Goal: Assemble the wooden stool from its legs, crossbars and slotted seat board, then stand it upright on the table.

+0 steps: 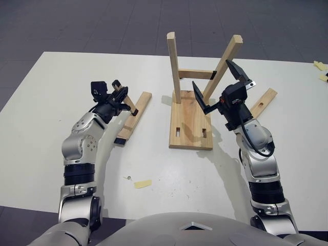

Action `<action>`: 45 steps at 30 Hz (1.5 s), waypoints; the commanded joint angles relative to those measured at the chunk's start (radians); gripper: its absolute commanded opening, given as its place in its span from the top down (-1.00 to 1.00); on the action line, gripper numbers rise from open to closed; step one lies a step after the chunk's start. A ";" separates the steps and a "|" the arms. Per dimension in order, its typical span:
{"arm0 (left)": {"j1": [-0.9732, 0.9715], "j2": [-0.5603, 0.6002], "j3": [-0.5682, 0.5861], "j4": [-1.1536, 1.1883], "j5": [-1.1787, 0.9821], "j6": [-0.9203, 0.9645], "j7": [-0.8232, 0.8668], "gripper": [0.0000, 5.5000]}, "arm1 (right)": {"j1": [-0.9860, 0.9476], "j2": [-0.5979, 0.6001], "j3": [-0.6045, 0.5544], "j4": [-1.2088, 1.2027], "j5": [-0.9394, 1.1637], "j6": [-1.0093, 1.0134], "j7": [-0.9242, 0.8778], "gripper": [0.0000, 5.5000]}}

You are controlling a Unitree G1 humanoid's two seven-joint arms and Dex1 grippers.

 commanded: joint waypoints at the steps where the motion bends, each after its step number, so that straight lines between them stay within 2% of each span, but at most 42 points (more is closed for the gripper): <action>1: 0.002 -0.002 -0.012 0.037 0.049 -0.024 0.004 0.85 | -0.005 0.003 -0.001 0.001 0.001 0.005 0.000 -0.96; 9: 0.081 0.038 -0.100 0.001 0.178 -0.099 -0.032 0.85 | -0.006 -0.005 -0.003 -0.005 -0.010 -0.008 0.000 -0.96; 13: 0.136 0.014 -0.076 0.009 0.169 -0.107 -0.022 0.85 | -0.014 -0.012 -0.011 -0.008 -0.012 -0.011 0.000 -0.96; 20: 0.266 -0.027 -0.116 -0.034 0.194 -0.122 -0.010 0.85 | -0.033 -0.025 -0.033 -0.006 -0.010 -0.013 0.002 -0.96; 33: 0.235 0.008 -0.157 -0.032 0.238 -0.130 -0.010 0.85 | -0.060 -0.026 -0.039 0.010 -0.013 -0.016 -0.005 -0.96; 45: 0.221 -0.012 -0.134 -0.016 0.227 -0.162 0.011 0.85 | -0.076 -0.030 -0.052 0.026 -0.017 -0.031 -0.007 -0.96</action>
